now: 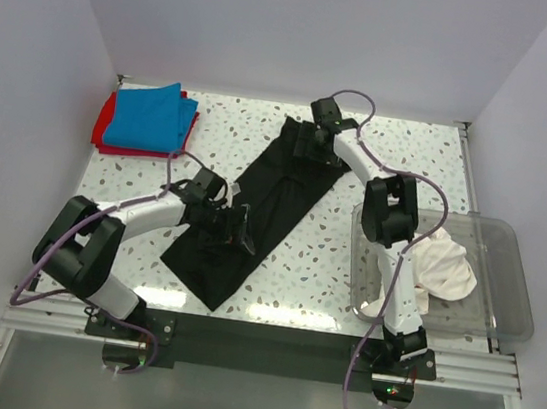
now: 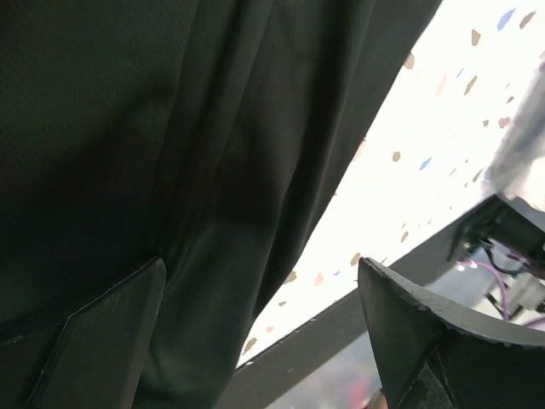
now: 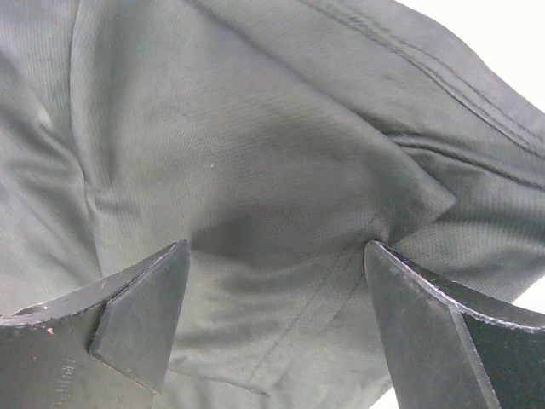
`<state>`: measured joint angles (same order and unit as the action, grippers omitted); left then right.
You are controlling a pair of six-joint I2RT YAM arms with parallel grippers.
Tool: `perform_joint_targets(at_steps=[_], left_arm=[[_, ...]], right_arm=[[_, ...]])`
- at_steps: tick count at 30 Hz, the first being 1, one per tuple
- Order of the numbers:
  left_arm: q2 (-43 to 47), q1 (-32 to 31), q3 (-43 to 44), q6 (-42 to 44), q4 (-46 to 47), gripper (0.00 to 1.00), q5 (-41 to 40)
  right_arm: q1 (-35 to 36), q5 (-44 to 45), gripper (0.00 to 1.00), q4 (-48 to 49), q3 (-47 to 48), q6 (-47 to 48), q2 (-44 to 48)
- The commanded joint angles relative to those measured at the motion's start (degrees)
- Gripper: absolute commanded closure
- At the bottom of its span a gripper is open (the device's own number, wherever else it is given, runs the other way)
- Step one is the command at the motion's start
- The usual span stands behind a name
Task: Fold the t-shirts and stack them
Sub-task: Fold the tshirt
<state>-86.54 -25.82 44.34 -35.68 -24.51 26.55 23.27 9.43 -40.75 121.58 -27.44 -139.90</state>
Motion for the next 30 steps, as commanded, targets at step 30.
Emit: perform_joint_targets(at_steps=[30], left_arm=[[-6.81, -12.67, 18.85, -9.42, 16.18, 0.00, 3.70]], right_arm=[[-0.85, -18.13, 0.03, 18.16, 15.53, 1.16, -5.42]])
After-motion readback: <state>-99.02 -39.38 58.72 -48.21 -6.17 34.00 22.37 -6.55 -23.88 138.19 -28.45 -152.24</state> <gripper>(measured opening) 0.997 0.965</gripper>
